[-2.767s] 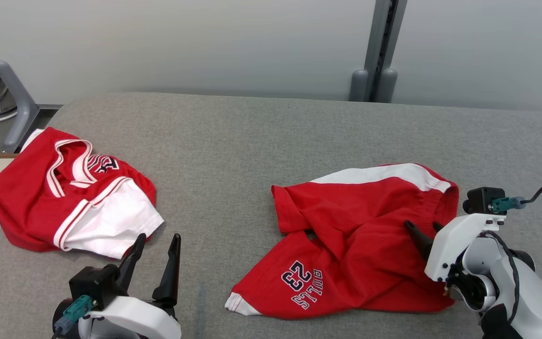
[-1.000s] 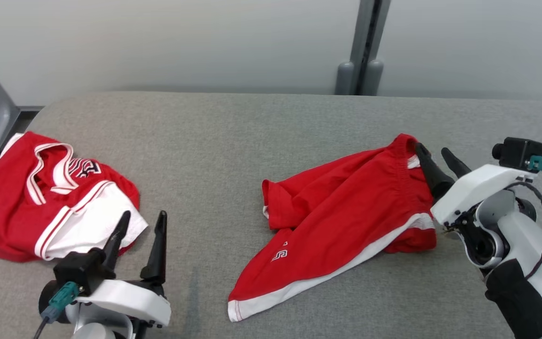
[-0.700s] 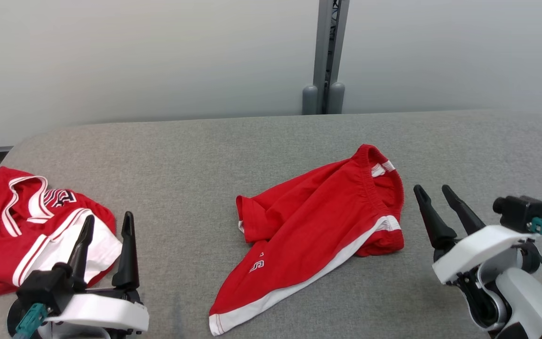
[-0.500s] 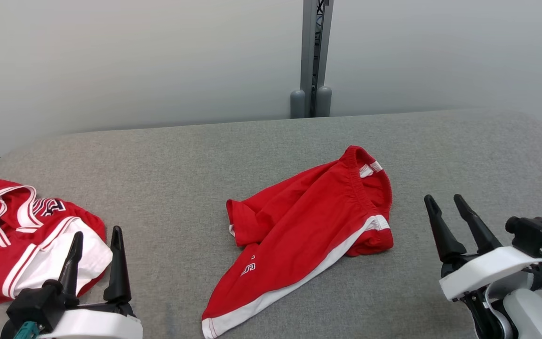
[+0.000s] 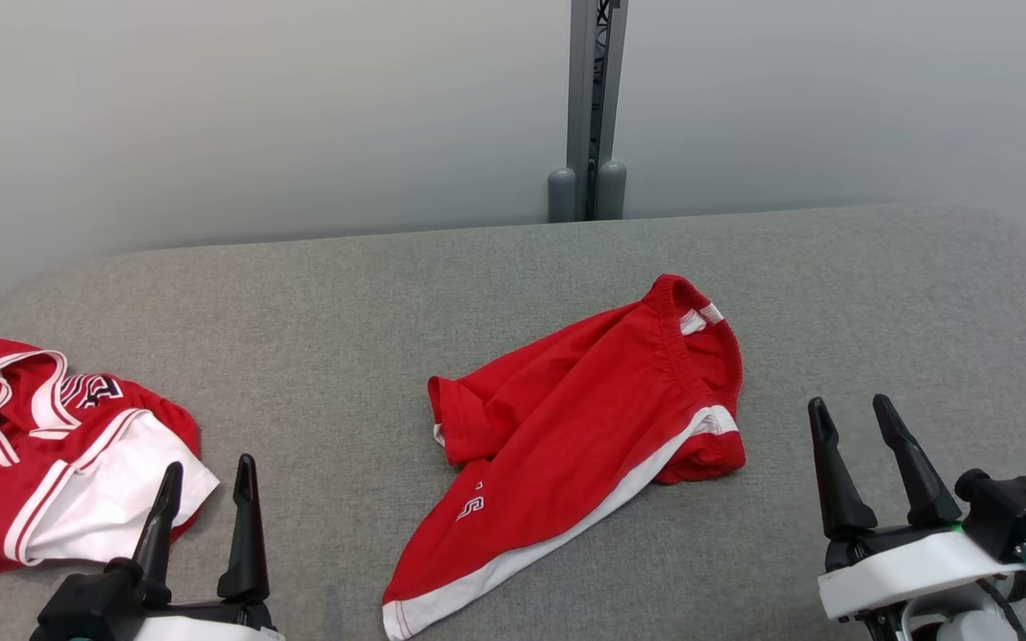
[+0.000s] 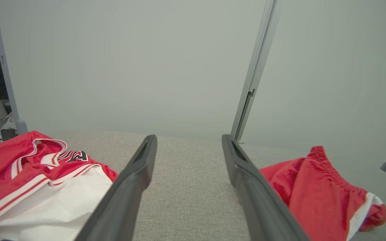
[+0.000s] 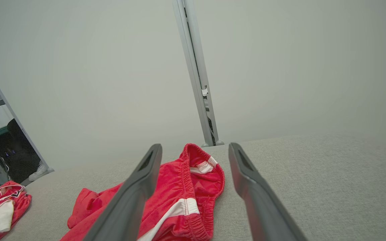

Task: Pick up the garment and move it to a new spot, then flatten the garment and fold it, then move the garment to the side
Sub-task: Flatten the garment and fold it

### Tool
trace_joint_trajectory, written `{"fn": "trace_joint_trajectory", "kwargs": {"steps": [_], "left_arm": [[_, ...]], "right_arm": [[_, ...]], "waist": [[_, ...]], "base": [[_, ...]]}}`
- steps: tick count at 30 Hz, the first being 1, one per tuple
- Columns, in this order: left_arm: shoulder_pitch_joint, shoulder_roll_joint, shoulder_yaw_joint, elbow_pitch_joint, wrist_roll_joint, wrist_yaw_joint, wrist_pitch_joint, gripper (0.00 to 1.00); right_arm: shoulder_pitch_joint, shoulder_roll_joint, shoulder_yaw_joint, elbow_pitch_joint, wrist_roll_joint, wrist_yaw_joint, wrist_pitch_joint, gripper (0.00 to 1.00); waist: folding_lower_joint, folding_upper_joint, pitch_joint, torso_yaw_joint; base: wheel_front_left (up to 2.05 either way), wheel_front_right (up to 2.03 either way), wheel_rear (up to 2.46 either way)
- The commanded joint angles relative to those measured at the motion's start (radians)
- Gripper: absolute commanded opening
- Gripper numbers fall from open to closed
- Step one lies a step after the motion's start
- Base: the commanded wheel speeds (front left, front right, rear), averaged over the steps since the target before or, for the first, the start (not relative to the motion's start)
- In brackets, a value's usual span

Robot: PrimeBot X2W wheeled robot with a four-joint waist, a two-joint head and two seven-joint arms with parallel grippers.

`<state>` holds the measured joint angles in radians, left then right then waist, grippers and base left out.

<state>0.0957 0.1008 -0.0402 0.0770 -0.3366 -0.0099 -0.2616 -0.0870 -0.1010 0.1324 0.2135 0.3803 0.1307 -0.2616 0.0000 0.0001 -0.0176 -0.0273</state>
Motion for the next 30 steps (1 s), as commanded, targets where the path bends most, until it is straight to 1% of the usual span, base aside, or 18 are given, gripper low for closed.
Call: {"fn": "trace_joint_trajectory", "kwargs": {"steps": [1,12,22,26,30], "left_arm": [[0.002,-0.003,0.008,-0.001,0.012,-0.009,-0.005,1.00],[-0.011,-0.030,0.024,0.008,0.047,-0.040,-0.005,1.00],[-0.016,-0.038,0.034,0.012,0.064,-0.050,-0.005,1.00],[-0.013,-0.041,0.016,0.047,0.040,-0.058,-0.003,1.00],[-0.023,-0.043,-0.017,0.091,-0.001,-0.071,0.069,1.00]], "right_arm": [[0.003,-0.001,-0.002,0.000,-0.008,0.000,-0.005,1.00],[-0.018,-0.004,-0.012,0.006,-0.028,0.000,-0.005,1.00],[-0.021,-0.005,-0.006,0.014,-0.037,0.000,-0.005,1.00],[-0.026,-0.015,0.014,0.038,-0.035,0.000,-0.005,1.00],[-0.069,-0.046,0.065,0.097,-0.011,0.000,0.038,1.00]], "waist": [[0.0000,-0.0001,0.000,0.001],[0.0000,-0.0001,-0.002,0.005],[0.0000,-0.0001,-0.002,0.006],[0.0000,-0.0001,0.000,0.008],[0.0000,-0.0001,0.007,0.012]], "base": [[0.00,0.00,0.00],[0.00,0.00,0.00],[0.00,0.00,0.00],[0.00,0.00,0.00],[0.00,0.00,0.00]]}}
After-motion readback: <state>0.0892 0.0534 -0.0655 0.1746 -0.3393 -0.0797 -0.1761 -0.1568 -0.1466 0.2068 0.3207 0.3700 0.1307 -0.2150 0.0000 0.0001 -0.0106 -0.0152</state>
